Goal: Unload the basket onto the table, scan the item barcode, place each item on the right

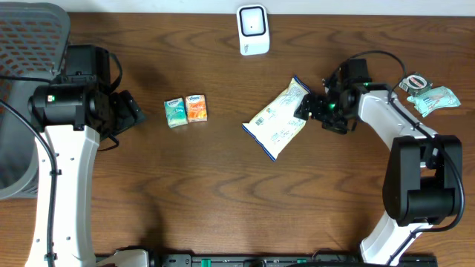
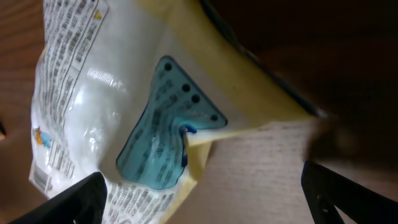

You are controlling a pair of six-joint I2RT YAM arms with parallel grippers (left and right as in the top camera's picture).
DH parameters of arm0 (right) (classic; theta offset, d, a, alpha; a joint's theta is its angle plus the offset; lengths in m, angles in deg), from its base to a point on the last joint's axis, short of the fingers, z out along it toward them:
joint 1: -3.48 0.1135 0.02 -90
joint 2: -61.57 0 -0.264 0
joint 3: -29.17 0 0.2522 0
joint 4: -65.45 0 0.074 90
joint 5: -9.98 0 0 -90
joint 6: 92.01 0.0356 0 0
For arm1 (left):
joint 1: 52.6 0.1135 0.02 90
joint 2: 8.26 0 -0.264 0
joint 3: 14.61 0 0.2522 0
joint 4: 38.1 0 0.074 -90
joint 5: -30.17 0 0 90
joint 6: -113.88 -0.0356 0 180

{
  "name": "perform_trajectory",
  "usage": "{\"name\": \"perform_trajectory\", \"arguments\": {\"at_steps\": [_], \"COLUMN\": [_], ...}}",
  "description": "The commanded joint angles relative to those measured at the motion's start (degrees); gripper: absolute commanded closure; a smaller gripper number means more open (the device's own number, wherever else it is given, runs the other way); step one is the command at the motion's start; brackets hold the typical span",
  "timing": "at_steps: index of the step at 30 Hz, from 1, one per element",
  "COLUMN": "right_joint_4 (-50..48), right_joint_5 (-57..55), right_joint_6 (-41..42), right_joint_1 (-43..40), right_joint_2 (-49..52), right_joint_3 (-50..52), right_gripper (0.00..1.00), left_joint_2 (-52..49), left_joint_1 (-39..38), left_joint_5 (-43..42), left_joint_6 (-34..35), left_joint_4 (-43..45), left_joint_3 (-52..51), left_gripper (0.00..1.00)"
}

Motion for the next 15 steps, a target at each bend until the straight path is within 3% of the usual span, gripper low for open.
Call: {"name": "perform_trajectory", "arguments": {"at_steps": [1, 15], "right_joint_4": [-2.6, -19.3], "right_joint_5": [0.5, 22.6], "right_joint_6": [2.3, 0.5], "right_joint_1": [0.3, 0.3], "right_joint_2": [0.8, 0.8], "right_joint_3": [1.2, 1.3], "right_gripper": [0.05, 0.07], "left_joint_2": [-0.2, -0.2], "left_joint_1": [0.3, 0.3], "left_joint_5": [0.5, 0.5], "left_joint_6": [0.5, 0.5], "left_joint_4": [-0.2, -0.2], "left_joint_3": [0.2, 0.2], "left_gripper": [0.02, 0.02]}}
